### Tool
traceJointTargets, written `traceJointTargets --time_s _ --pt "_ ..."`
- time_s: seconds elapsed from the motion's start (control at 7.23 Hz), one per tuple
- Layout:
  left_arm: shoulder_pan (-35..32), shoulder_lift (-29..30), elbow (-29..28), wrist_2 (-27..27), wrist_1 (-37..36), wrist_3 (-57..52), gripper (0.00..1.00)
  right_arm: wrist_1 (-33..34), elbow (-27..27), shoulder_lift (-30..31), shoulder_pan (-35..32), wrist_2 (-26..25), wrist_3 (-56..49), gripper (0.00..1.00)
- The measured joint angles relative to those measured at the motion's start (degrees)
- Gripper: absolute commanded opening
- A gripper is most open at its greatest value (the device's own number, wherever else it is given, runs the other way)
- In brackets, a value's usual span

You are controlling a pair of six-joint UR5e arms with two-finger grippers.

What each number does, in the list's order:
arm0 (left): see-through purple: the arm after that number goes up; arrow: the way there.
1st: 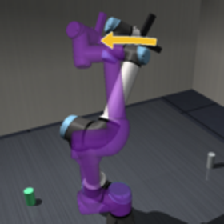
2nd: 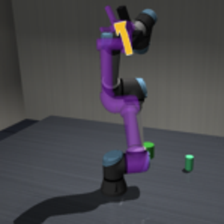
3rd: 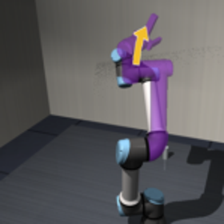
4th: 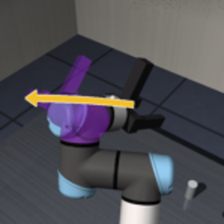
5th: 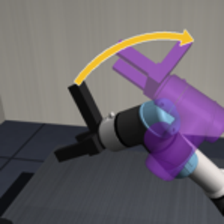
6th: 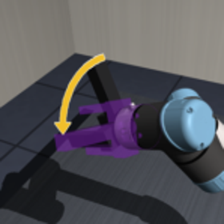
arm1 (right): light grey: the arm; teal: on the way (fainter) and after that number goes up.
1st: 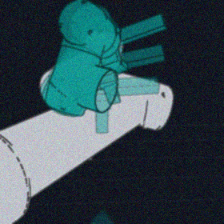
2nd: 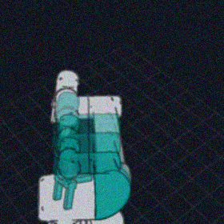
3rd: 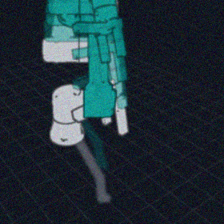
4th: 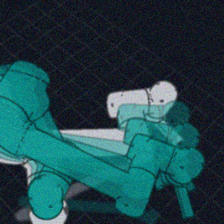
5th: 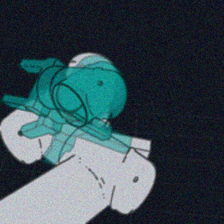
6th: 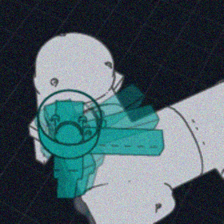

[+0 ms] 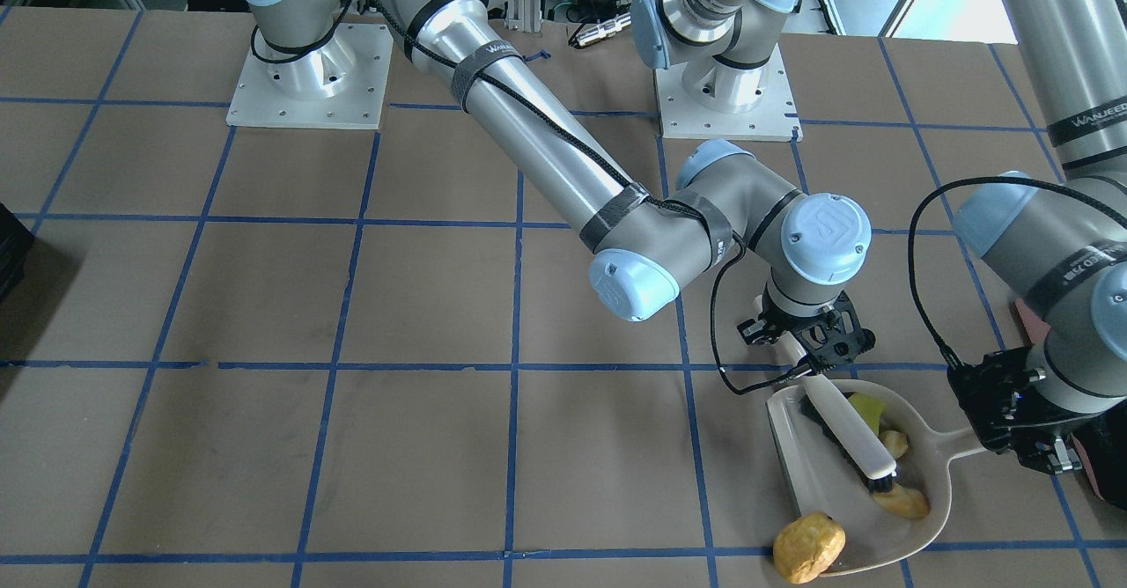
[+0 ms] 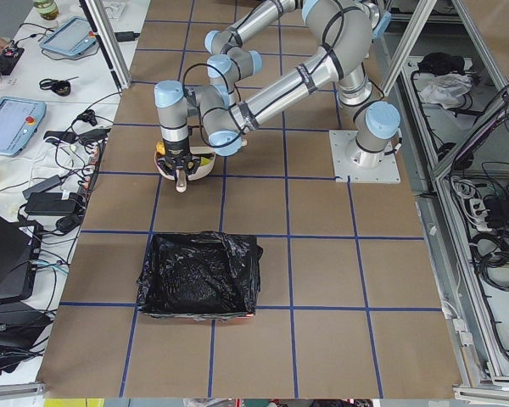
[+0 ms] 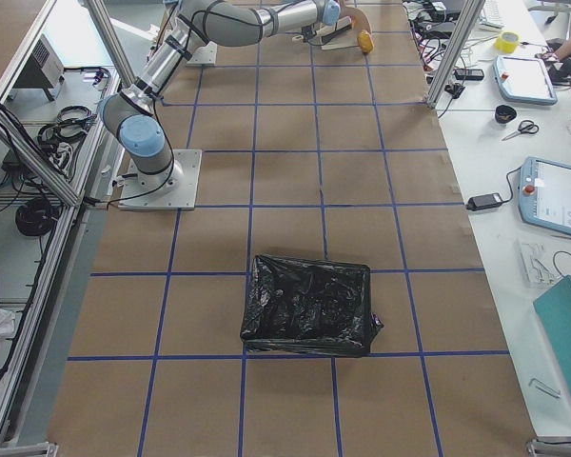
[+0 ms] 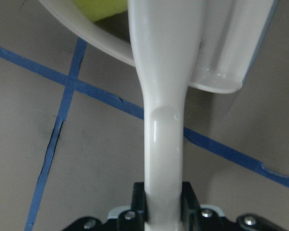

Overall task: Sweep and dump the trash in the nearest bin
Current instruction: 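Sweep the trash into the dustpan with the brush in the right gripper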

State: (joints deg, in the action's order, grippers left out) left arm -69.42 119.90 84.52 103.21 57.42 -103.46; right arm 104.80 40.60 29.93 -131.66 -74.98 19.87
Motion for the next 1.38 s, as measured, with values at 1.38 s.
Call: traceJointTargets --time_s 1.38 --pt "3.8 0.9 1.3 -5.8 -0.8 -6.2 0.0 -3.4 7.5 6.8 4.8 0.5 37.4 0.0"
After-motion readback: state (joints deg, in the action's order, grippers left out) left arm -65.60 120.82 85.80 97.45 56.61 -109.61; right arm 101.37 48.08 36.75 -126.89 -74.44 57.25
